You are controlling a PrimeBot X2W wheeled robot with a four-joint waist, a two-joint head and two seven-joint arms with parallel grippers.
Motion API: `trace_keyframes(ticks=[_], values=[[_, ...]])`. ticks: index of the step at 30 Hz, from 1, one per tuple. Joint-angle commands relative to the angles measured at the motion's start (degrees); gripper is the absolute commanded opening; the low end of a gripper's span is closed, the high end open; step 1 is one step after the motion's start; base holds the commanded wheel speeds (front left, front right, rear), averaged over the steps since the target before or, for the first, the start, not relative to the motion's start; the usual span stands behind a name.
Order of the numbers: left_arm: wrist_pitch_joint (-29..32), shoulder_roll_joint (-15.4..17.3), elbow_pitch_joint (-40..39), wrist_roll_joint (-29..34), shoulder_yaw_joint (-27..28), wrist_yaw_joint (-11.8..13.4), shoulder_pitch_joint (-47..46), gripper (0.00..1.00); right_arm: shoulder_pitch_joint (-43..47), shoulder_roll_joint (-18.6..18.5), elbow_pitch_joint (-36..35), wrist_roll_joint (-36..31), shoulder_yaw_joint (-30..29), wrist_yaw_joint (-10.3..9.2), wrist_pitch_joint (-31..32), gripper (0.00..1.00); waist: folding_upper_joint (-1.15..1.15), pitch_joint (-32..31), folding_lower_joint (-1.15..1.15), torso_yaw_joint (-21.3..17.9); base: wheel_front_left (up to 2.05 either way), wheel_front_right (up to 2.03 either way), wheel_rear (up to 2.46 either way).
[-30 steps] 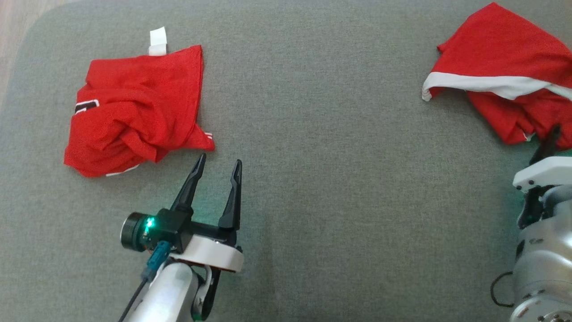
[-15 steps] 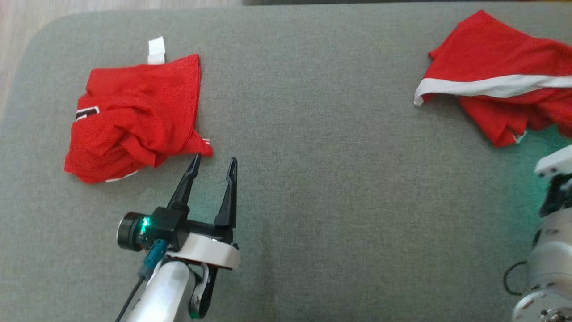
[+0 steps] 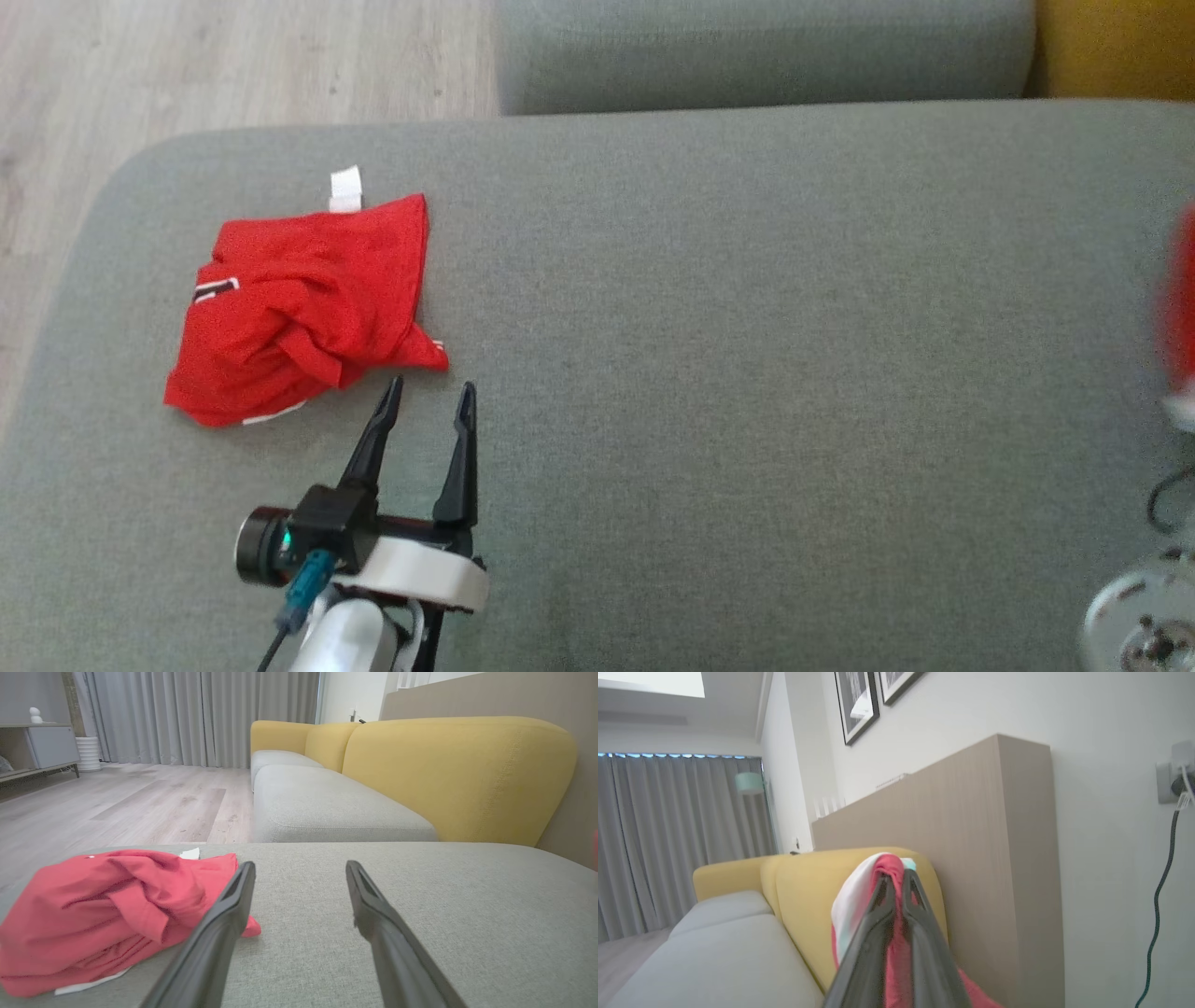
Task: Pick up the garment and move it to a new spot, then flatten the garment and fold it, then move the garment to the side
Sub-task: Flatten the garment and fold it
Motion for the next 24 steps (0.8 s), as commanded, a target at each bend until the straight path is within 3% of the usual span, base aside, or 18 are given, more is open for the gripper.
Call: trace_keyframes(ticks=[1, 4, 10, 19, 24], values=[[-0.6, -0.1, -2.0, -0.2, 2.7, 0.0, -0.7, 1.00, -6.0, -0.5, -4.1, -1.9, 3.9, -0.04, 0.5, 0.00, 0.00, -1.5, 0.01, 0.2, 0.00, 0.00, 0.00], [-0.6, -0.1, -2.2, -0.1, 2.9, -0.1, -0.3, 1.00, -7.6, -1.3, -5.3, -2.8, 6.8, -0.04, 1.2, 0.00, 0.00, -1.8, 0.01, 0.6, 0.00, 0.00, 0.00], [-0.6, -0.5, -2.5, 0.2, 2.8, -0.4, -0.3, 1.00, -6.7, -2.7, -2.0, -2.0, 23.1, -0.04, 4.5, 0.00, 0.00, -1.1, 0.01, 2.8, 0.00, 0.00, 0.00], [-0.6, -0.8, -2.0, 0.3, 1.7, -0.9, -2.2, 1.00, 2.1, -1.8, 16.0, 4.1, 48.5, -0.04, 5.7, 0.00, 0.00, 3.4, 0.01, 8.6, 0.00, 0.00, 0.00], [-0.6, -0.9, -1.4, 0.3, 1.2, -1.2, -3.4, 1.00, 2.5, -0.6, 25.9, 7.9, 58.8, -0.04, 3.6, 0.00, 0.00, 5.2, 0.01, 11.1, 0.00, 0.00, 0.00]])
